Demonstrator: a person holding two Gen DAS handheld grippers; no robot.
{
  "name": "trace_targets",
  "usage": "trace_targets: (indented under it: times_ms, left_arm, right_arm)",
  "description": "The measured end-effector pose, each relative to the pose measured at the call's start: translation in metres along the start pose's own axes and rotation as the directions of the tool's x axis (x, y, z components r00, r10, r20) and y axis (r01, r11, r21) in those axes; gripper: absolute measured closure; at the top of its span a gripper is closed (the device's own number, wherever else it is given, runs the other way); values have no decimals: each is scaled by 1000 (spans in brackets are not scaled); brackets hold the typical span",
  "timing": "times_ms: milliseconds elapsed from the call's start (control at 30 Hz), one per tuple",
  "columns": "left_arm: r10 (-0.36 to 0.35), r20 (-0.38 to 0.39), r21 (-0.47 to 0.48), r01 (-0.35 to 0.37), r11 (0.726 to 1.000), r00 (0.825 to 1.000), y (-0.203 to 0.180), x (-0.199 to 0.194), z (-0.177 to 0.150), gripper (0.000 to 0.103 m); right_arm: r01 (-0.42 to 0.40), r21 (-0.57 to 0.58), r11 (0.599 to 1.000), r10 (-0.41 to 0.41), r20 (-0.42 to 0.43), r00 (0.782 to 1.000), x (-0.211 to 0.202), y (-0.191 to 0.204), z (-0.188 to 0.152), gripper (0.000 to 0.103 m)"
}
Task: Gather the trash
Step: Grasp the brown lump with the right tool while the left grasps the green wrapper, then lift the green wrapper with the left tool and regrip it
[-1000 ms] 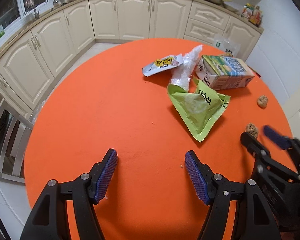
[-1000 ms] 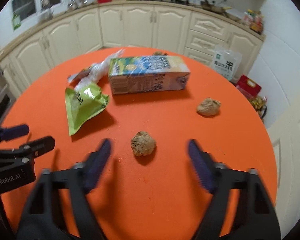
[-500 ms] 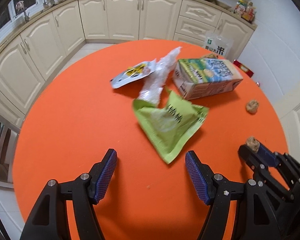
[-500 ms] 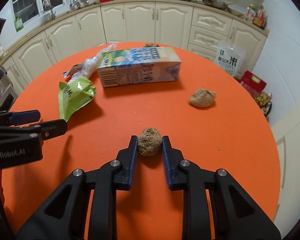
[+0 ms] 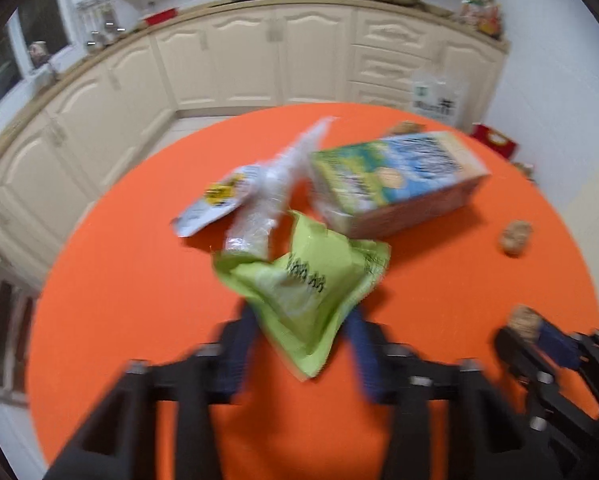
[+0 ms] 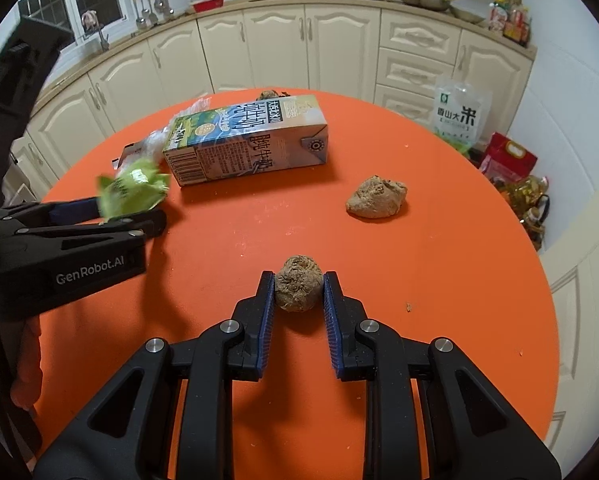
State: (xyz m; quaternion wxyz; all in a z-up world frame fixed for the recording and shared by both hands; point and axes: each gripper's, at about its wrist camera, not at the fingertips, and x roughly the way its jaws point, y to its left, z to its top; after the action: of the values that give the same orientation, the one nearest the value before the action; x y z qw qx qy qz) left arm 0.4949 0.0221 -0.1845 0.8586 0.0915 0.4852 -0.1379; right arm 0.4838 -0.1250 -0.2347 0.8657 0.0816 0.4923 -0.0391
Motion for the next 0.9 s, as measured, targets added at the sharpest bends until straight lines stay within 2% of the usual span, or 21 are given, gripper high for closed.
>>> trace_targets:
  times_ms: [133, 367, 600, 733, 900]
  left_arm:
    - [33, 24, 39, -34, 999, 999, -10, 1, -6, 88]
    - [3, 8, 14, -3, 1000, 1000, -5, -1, -11, 92]
    - [5, 5, -3, -5, 1000, 1000, -3, -28, -28, 92]
    - [-36, 1, -2, 36, 999, 999, -7, -46, -41, 92]
    - [-48, 25, 15, 47, 999, 999, -17, -68, -57, 92]
  right_arm:
    - [-3, 3, 1000, 3, 0, 1000, -1, 0, -1, 81]
    - [5, 4, 1000, -5, -8, 1000, -4, 1, -1, 81]
    - [-9, 13, 1000, 10, -12, 1000, -15, -1, -8, 81]
    - [-4, 24, 1000, 4, 6, 1000, -30, 0, -14, 81]
    - [13, 50, 999, -15, 48, 999, -59, 0, -26, 81]
